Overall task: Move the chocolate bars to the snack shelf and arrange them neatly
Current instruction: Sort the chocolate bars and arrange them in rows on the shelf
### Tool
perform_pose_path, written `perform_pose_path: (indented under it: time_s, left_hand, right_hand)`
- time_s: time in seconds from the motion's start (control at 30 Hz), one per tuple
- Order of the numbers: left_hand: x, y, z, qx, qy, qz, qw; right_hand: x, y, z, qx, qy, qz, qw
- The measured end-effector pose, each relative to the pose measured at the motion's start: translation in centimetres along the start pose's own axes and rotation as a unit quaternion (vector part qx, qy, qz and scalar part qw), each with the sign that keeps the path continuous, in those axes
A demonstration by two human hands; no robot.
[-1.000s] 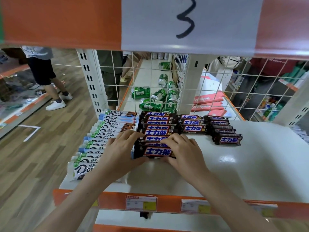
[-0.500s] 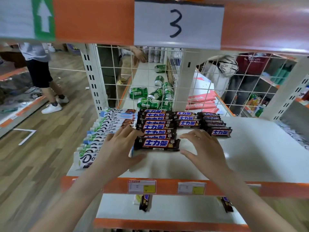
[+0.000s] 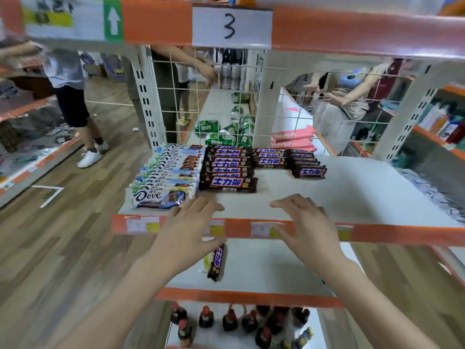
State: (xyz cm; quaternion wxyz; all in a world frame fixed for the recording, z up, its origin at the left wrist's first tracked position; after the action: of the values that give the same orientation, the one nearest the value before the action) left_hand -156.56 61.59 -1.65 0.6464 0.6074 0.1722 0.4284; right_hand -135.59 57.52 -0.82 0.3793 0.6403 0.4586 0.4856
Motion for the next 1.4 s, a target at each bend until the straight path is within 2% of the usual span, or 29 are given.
perform_pose_path:
  time_s: [0.17, 0.37, 0.67, 0.97, 1.1, 1.4]
  left_hand:
    - [-3.5, -0.9, 3.7, -0.008, 0.004, -0.026, 1.000]
    - [-7.2, -3.4, 7.9, -0.070, 0.008, -0.049, 0.996]
    - [-7.5, -10.3, 13.8, -0.104, -0.025, -0.112, 0.988]
    - [-1.6, -20.0, 16.4, -0.096, -0.039, -0.181, 0.978]
    - [1.8, -25.9, 16.5, -0.097, -0.017, -0.225, 0.969]
    - [8.2, -40.0, 16.2, -0.074, -0.021, -0.239, 0.968]
  right_hand:
    - [-5.1, 1.3, 1.2, 0.016, 0.010, 0.014, 1.000]
    - [-11.9, 1.5, 4.3, 0.026, -0.011, -0.011, 1.000]
    - [-18.3, -1.1, 10.1, 0.022, -0.068, -0.062, 0.996]
    - [-17.0, -6.9, 18.1, 0.030, -0.108, -0.089, 0.990]
    - [-15.2, -11.1, 22.6, 0.015, -0.123, -0.122, 0.985]
    - [-10.5, -23.0, 30.9, 0.048, -0.165, -0.149, 0.974]
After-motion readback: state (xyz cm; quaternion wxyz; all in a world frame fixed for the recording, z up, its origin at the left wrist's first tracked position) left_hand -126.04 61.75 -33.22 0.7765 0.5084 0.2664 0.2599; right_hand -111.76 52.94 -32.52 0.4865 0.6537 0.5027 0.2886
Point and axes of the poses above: each hand's wrist, its own x-axis towards the middle knuckle, its own y-axis out of the back of the hand, z = x × y, the point moved 5 cm from there along x, towards the middle knuckle, and after that the axes turned 6 degrees about -y, right-handed, at the moved point
